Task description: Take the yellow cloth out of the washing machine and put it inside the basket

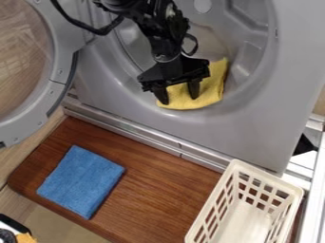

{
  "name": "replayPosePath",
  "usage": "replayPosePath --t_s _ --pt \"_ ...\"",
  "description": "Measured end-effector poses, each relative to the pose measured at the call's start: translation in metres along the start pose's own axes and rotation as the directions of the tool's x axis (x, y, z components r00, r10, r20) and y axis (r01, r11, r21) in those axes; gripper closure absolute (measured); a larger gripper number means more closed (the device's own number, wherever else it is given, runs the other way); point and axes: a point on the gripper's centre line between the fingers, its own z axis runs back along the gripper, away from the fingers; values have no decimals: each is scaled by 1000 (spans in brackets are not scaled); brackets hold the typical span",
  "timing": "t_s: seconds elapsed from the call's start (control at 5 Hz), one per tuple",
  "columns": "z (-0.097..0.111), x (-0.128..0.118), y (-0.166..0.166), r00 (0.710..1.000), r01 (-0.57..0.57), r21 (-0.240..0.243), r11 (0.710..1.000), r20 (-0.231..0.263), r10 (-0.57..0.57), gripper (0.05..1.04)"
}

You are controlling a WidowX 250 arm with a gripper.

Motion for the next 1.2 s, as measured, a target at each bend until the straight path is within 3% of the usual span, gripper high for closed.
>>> replayPosePath --t_s 0.2,0.4,0.6,0.8,1.0,1.2 --pt "-2 -4 4 1000 -17 19 1000 3 17 711" --pt "-2 -5 6 1000 -18 27 999 9 18 908" --pt "-1 -9 8 1000 -30 33 999 7 29 1011" --pt "2 -14 9 999 -38 28 999 -6 38 1030" --pt "15 -8 21 995 -103 -20 994 -21 103 1031" --pt "33 -12 26 995 -98 -25 995 -28 97 1031"
